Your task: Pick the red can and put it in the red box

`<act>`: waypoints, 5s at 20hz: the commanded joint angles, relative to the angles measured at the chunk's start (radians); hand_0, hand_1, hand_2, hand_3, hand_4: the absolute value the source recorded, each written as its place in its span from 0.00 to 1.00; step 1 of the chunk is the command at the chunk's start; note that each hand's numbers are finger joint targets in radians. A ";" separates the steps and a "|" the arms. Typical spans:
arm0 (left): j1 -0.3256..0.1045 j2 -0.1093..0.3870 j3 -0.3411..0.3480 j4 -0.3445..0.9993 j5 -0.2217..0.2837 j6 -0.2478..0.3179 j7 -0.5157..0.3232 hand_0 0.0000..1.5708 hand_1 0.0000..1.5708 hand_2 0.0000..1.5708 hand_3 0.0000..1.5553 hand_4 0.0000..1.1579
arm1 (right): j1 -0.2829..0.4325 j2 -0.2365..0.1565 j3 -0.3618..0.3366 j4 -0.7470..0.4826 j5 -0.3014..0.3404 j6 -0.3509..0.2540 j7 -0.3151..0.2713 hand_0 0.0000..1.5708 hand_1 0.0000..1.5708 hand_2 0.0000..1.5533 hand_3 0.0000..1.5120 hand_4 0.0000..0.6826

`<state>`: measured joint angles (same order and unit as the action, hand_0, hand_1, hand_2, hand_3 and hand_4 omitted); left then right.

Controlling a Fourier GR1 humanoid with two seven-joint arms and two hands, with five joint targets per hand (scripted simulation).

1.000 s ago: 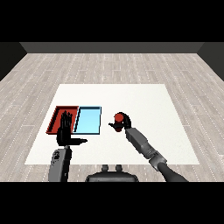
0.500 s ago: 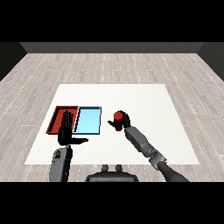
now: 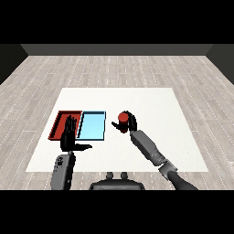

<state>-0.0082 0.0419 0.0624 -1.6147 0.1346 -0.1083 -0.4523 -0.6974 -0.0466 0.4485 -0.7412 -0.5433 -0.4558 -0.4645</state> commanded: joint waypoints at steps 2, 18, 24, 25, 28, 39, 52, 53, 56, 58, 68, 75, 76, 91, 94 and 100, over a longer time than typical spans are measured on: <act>0.022 -0.024 -0.036 -0.054 -0.037 0.040 0.032 0.00 0.00 0.00 0.00 0.00 | 0.138 -0.052 0.029 -0.262 0.087 -0.062 0.068 0.96 0.96 0.94 0.91 0.89; -0.064 -0.042 -0.352 -0.096 -0.128 0.214 0.213 0.00 0.00 0.00 0.00 0.00 | 0.238 -0.086 -0.016 -0.676 0.247 -0.095 0.190 0.92 0.92 0.91 0.92 0.93; -0.125 -0.042 -0.328 -0.033 -0.130 0.197 0.273 0.00 0.00 0.00 0.00 0.00 | 0.310 -0.072 -0.046 -0.757 0.292 -0.012 0.161 0.90 0.90 0.91 0.92 0.92; -0.177 -0.042 -0.300 0.030 -0.094 0.191 0.291 0.00 0.00 0.00 0.00 0.00 | 0.325 -0.073 -0.022 -0.816 0.308 -0.059 0.183 0.91 0.91 0.92 0.93 0.93; -0.181 -0.042 -0.394 0.092 -0.105 0.284 0.221 0.00 0.00 0.00 0.00 0.00 | 0.324 -0.111 -0.075 -0.876 0.301 0.008 0.229 0.92 0.92 0.92 0.92 0.89; -0.224 -0.042 -0.393 0.258 -0.032 0.243 0.163 0.00 0.00 0.00 0.00 0.00 | 0.310 0.045 -0.057 -0.731 0.397 0.029 0.128 0.93 0.93 0.93 0.92 0.96; -0.301 -0.042 -0.540 0.275 0.078 0.387 0.211 0.00 0.00 0.00 0.00 0.00 | 0.248 0.046 -0.029 -0.707 0.356 0.022 0.122 0.93 0.93 0.93 0.92 0.98; -0.279 -0.042 -0.510 0.326 0.064 0.355 0.138 0.00 0.00 0.00 0.00 0.00 | 0.372 0.046 -0.010 -0.860 0.406 0.024 0.175 0.92 0.92 0.92 0.92 0.97; -0.269 -0.042 -0.514 0.252 0.063 0.373 0.180 0.00 0.00 0.00 0.00 0.00 | 0.401 0.047 0.016 -0.800 0.335 0.072 0.084 0.94 0.94 0.92 0.93 0.94; -0.315 -0.042 -0.546 0.303 0.076 0.375 0.202 0.00 0.00 0.00 0.00 0.00 | 0.292 0.047 0.017 -0.819 0.334 -0.017 0.170 0.95 0.95 0.93 0.93 0.94; -0.267 -0.010 -0.549 0.241 0.109 0.350 0.208 0.00 0.00 0.00 0.00 0.00 | 0.305 0.046 0.111 -0.820 0.304 -0.057 0.138 0.97 0.97 0.94 0.93 0.95; -0.260 -0.041 -0.605 0.290 0.183 0.584 0.127 0.24 0.24 0.46 0.36 0.79 | 0.281 0.046 0.101 -0.721 0.282 -0.038 0.079 0.98 0.98 0.94 0.93 0.95; -0.355 -0.041 -0.648 0.356 0.294 0.672 0.126 0.92 0.92 0.94 0.92 0.96 | 0.208 0.046 0.127 -0.685 0.223 -0.110 0.061 0.99 0.99 0.94 0.92 0.96; -0.393 -0.041 -0.604 0.367 0.245 0.684 0.050 1.00 1.00 1.00 0.96 0.98 | 0.233 0.046 0.069 -0.730 0.226 -0.023 0.113 0.95 0.95 0.92 0.91 0.87; -0.368 -0.041 -0.591 0.373 0.254 0.674 -0.026 1.00 1.00 1.00 0.97 0.99 | 0.311 0.009 0.116 -0.838 0.339 -0.082 0.235 0.59 0.59 0.60 0.35 0.00; -0.319 -0.041 -0.624 0.337 0.238 0.714 -0.029 1.00 1.00 1.00 0.97 0.99 | 0.277 0.046 0.142 -0.745 0.361 -0.108 0.232 0.00 0.00 0.00 0.00 0.00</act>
<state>-0.3557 0.0114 -0.5447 -1.2204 0.3846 0.5831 -0.4683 -0.4266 -0.0044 0.5558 -1.5070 -0.2003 -0.5299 -0.2504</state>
